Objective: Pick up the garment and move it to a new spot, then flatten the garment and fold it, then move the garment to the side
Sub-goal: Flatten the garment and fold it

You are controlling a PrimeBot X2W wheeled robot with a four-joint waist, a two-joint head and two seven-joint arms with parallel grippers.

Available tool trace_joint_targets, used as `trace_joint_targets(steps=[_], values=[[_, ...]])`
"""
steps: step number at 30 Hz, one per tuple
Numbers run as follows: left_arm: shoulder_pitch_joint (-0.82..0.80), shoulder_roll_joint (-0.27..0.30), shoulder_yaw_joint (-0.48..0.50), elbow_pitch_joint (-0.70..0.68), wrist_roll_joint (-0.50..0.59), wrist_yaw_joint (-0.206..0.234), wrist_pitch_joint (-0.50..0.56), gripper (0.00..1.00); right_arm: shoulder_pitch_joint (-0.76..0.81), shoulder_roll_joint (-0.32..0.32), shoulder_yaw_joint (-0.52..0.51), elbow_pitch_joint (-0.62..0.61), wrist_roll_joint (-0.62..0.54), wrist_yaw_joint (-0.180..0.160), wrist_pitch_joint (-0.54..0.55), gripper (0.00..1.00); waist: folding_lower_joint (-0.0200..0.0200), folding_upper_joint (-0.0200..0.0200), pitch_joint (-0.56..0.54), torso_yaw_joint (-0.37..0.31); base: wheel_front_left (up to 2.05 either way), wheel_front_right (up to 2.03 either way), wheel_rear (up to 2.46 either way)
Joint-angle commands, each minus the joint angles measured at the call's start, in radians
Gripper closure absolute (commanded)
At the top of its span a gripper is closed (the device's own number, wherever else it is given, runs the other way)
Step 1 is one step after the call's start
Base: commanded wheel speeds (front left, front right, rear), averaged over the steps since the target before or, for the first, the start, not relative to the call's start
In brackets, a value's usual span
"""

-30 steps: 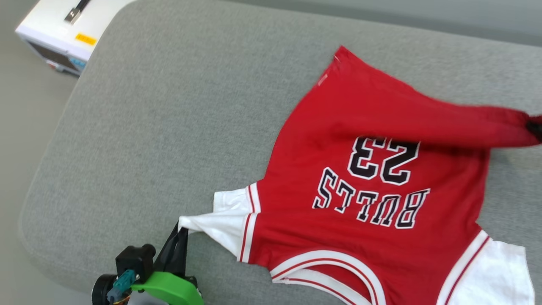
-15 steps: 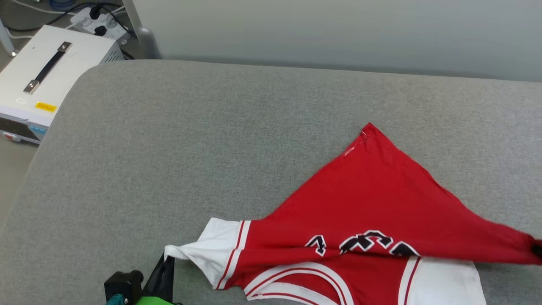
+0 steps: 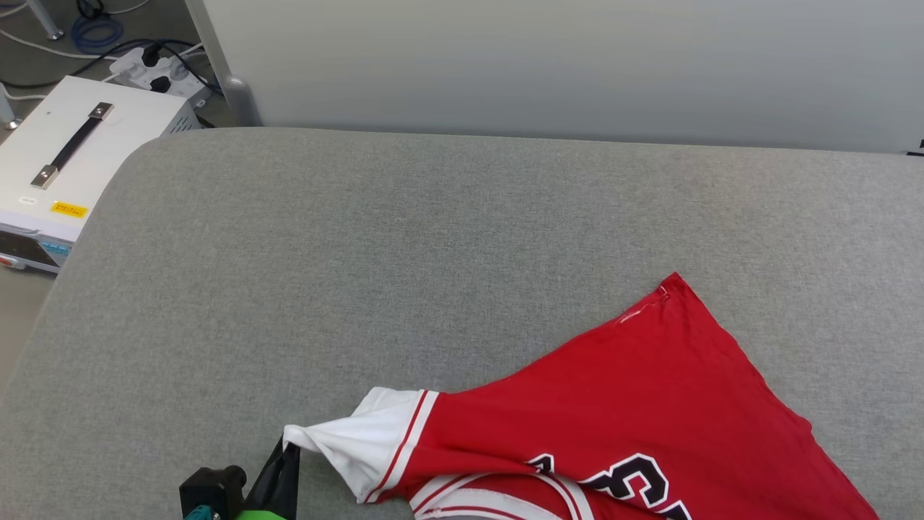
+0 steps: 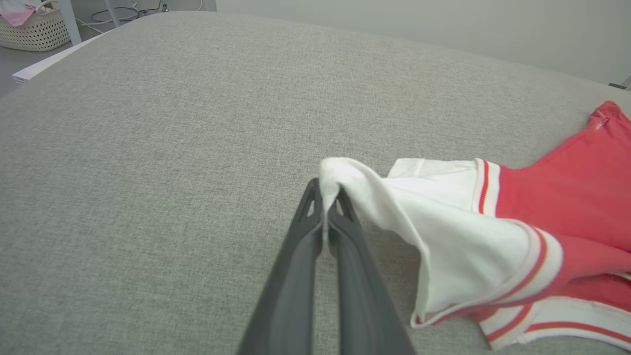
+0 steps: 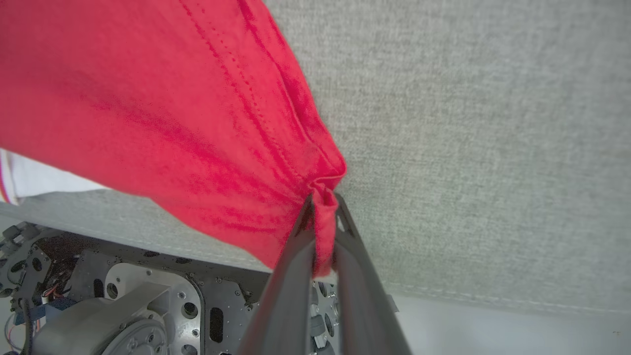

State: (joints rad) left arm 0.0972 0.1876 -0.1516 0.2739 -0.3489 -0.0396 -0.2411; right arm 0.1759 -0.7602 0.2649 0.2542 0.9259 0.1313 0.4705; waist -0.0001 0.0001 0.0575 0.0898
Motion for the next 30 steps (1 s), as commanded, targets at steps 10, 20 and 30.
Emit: trace_joint_targets(steps=[10,20,30], values=[[0.01,0.011,-0.009,-0.026,0.001,0.016,-0.004,1.0,-0.104,0.006,-0.22,-0.212,-0.12,-0.001,-0.077,0.0,0.0001,-0.0001,-0.007,0.011,0.0,0.0,0.0],[-0.054,0.003,-0.035,-0.057,0.015,0.015,-0.005,1.0,-0.389,0.003,-0.169,-0.369,-0.188,-0.001,0.088,0.0,0.0001,-0.0001,0.07,0.064,0.0,0.0,0.0],[-0.126,-0.019,-0.057,-0.068,0.03,0.011,-0.014,1.0,-0.727,-0.012,0.144,-0.237,-0.177,-0.001,0.344,0.0,0.0001,-0.0001,0.166,0.124,0.0,0.0,0.0]])
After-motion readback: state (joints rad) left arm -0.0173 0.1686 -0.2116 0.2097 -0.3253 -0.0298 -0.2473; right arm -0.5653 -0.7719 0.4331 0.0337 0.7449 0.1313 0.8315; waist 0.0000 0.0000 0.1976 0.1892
